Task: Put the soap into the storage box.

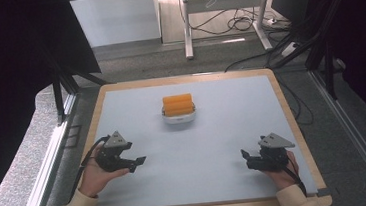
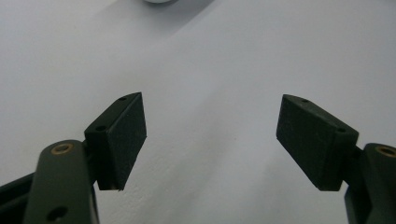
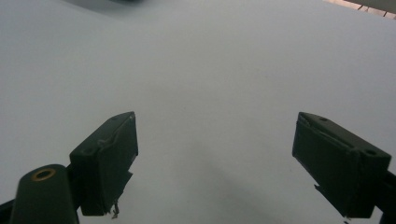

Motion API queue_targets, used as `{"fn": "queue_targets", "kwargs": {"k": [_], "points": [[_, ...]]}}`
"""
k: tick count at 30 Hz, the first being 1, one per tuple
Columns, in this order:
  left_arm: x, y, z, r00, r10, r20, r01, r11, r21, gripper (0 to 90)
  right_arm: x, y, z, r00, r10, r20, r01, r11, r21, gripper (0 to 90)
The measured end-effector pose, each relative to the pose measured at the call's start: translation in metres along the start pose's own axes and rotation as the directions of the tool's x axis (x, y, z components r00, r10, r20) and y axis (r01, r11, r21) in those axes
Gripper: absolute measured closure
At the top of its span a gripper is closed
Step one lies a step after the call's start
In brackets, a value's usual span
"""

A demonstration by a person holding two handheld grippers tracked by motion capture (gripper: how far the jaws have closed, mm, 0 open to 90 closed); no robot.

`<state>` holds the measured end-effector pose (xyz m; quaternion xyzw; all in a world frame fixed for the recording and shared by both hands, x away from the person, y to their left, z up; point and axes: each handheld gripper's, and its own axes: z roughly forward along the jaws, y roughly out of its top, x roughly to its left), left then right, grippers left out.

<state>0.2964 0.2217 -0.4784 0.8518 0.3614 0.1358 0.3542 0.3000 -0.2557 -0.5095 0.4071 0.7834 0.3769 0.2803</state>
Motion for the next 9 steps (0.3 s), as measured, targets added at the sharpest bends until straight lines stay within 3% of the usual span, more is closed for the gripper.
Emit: {"fn": "queue_targets", "kwargs": {"k": [9], "points": [[0.0041,0.0005,0.0008,0.9999,-0.01,-0.005,0.01,1.0,-0.001,23.8,0.0033,0.0045,-0.003,0.9999,0.005,-0.015,-0.006,0.999,-0.037,14.7]]}}
